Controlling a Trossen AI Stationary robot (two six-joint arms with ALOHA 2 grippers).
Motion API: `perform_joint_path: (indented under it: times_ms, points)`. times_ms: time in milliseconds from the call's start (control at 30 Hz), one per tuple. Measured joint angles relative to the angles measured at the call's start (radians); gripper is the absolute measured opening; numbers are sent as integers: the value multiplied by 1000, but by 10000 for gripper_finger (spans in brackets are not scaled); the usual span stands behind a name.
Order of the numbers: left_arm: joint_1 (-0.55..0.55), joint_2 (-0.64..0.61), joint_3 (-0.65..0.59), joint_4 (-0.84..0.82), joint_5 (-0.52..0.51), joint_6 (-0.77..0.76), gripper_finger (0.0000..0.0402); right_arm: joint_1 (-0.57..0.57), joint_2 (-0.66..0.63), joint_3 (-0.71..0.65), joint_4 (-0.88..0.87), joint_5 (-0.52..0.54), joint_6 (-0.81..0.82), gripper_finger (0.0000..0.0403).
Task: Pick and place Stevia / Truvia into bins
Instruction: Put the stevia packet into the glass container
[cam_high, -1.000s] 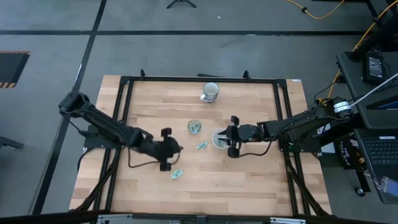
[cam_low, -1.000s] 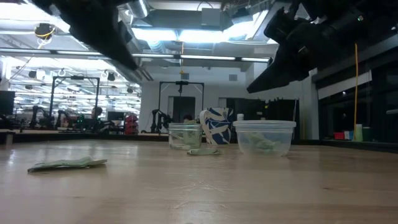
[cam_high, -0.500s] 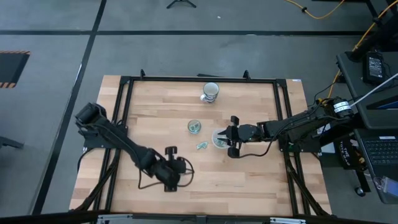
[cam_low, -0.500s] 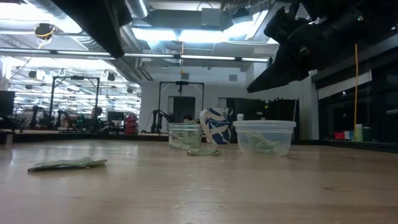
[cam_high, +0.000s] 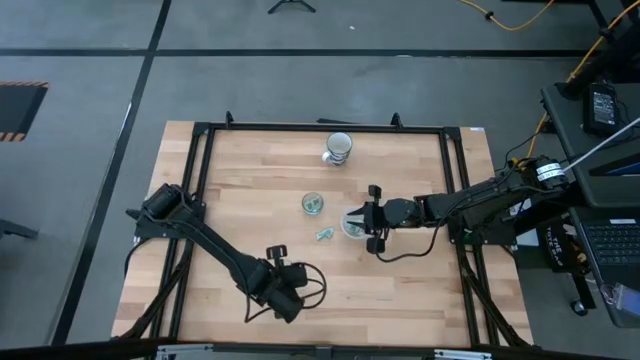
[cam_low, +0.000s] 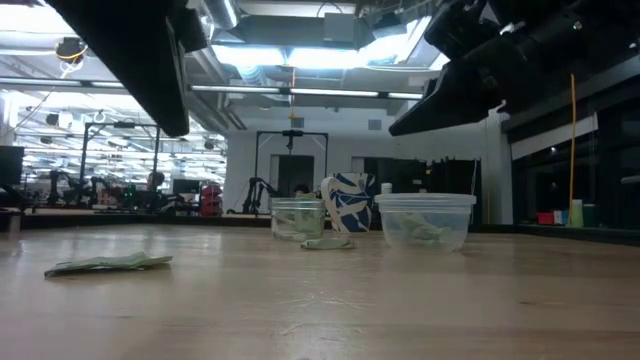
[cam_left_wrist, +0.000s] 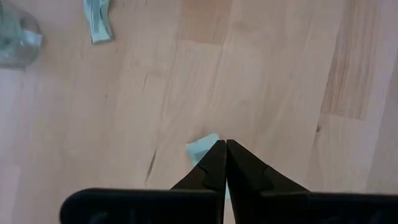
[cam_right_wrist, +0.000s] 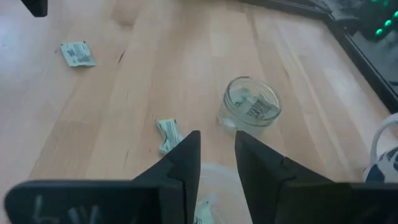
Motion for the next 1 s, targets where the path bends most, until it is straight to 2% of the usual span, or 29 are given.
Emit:
perform_joint_path:
  times_ms: [167,400,667,900,1000]
  points:
    - [13,3,0,9,2,-159,34,0,0,0,-2,0,-46,104]
    - [15,3,0,9,-13,-236,105,0,0,0,-6,0,-124,104]
    - [16,9,0,9,-35,-406,178,0,0,0,-25,0,-131,104]
    - [20,59,0,13,-18,-474,188,0,-1,0,-43,0,-128,104]
    - [27,98,0,12,28,-475,187,0,-1,0,-45,0,-128,104]
